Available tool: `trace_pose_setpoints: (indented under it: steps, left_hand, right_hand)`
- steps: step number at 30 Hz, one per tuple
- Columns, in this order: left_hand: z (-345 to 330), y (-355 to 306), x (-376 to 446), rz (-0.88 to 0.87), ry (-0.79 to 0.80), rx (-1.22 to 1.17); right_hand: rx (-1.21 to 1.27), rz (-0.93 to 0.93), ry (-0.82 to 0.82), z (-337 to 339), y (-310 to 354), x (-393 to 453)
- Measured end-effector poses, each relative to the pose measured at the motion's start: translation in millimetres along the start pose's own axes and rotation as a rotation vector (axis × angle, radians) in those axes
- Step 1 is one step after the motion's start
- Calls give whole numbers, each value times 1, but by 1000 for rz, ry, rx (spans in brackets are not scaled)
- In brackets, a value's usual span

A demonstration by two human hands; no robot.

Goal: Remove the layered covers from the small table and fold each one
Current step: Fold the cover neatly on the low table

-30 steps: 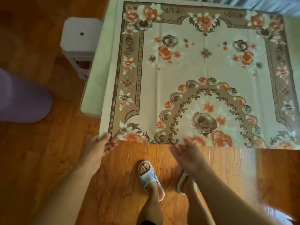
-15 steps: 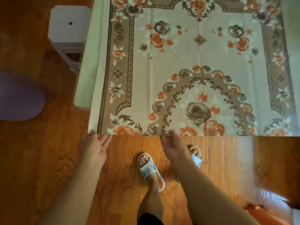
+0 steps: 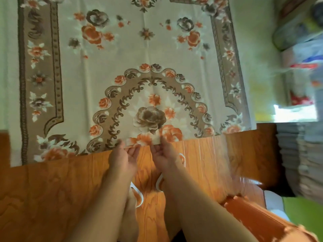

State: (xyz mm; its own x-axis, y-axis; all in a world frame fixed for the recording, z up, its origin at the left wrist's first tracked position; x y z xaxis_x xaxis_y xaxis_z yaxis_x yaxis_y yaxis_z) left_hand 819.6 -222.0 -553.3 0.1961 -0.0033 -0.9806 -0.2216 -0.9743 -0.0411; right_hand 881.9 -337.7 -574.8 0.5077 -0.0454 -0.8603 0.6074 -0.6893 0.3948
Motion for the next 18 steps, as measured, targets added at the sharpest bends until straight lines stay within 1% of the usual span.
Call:
trace_pose_setpoints:
  steps: [5,10,13,15,18]
  left_hand:
    - [4,0,-6,-78,-50,27]
    - [-3,5,-6,-163,-203,24]
    - [-7,5,5,-204,-285,7]
    - [-12,11,10,-201,-324,-2]
    - [-16,23,8,-214,-363,-17]
  right_hand:
    - [56,79,-62,35,90,32]
    - [53,194,-141,79,214,66]
    - [-18,230,-181,107,289,87]
    - [-34,218,-249,126,322,100]
    - [-45,177,-337,139,345,106]
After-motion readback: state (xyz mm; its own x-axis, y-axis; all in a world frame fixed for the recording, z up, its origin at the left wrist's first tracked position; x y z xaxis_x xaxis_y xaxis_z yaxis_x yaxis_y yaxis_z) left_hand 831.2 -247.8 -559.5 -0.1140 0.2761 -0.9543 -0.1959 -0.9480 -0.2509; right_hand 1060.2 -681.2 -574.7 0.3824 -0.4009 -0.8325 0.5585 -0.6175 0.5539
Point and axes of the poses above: each hand's wrist, its own x-axis towards the middle knuckle, its own z-axis out of the back of the hand, y = z × x, the point moved 6 cm from there along x, towards the middle knuckle, and after that the axes turned 14 degrees about z, right-handed, at the moved point
